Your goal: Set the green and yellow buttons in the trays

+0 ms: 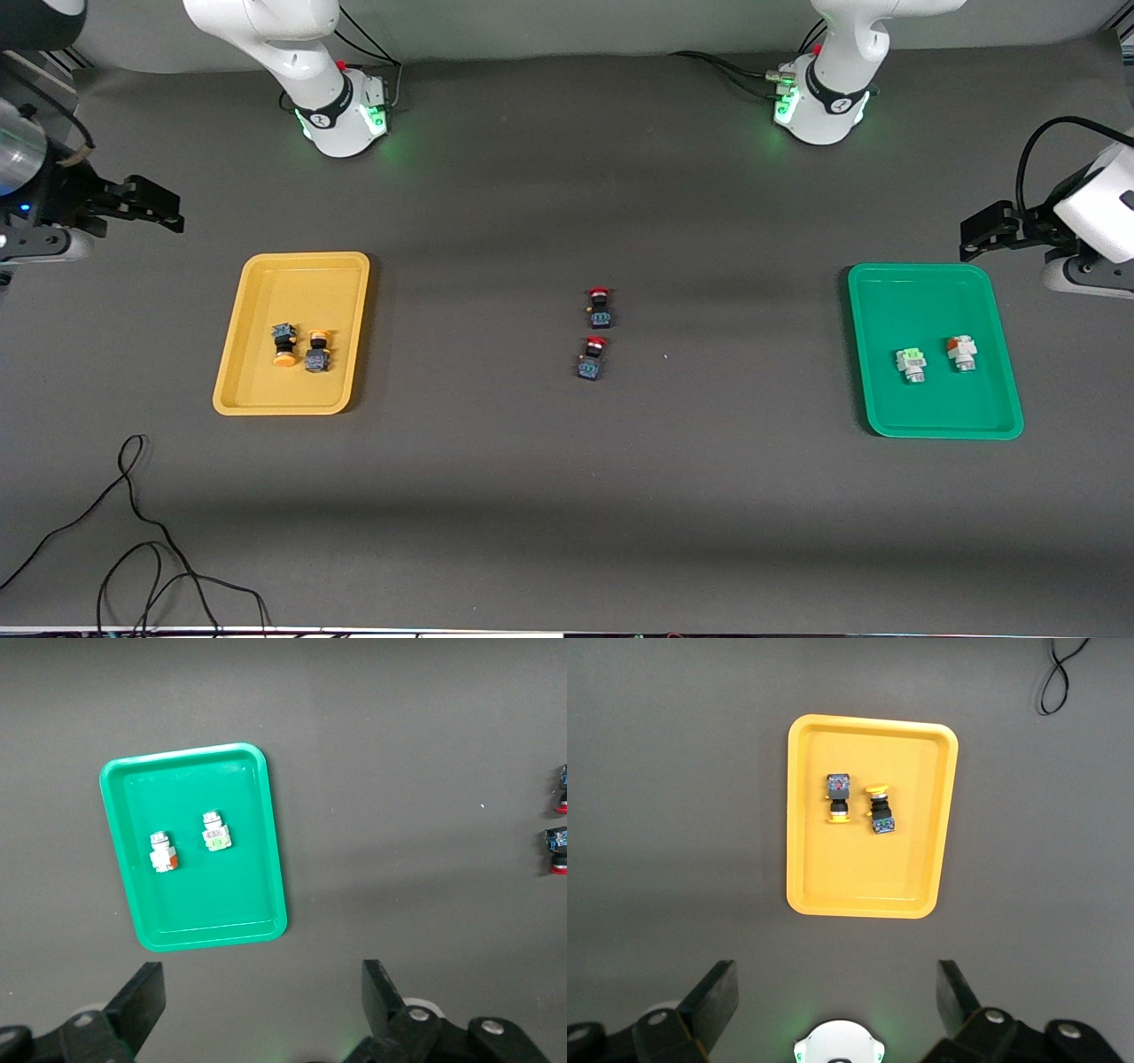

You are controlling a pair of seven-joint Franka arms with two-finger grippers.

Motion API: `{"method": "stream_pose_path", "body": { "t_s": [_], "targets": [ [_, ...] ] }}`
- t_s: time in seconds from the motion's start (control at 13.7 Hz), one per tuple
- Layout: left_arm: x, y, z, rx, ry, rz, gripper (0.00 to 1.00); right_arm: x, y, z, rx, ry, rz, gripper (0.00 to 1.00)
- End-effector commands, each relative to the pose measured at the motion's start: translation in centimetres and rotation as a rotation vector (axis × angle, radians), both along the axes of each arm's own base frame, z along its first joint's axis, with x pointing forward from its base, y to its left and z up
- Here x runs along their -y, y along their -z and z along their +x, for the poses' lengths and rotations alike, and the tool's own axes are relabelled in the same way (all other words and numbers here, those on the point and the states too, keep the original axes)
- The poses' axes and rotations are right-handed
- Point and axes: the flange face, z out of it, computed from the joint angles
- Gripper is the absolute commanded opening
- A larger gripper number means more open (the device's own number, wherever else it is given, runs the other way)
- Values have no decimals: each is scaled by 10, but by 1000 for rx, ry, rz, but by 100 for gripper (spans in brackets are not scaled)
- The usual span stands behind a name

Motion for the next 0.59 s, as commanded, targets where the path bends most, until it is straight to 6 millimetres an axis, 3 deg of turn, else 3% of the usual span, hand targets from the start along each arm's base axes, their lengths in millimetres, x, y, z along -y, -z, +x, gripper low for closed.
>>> {"method": "stream_pose_path", "body": {
  "t_s": [0.0,0.51],
  "targets": [
    [4,-6,-1,17,-11,-15,99,-8,1,-6,31,3,-20,99],
    [3,-6,-2,14,-11,-9,99,-8,3,1,47,10,1,99]
  ]
}}
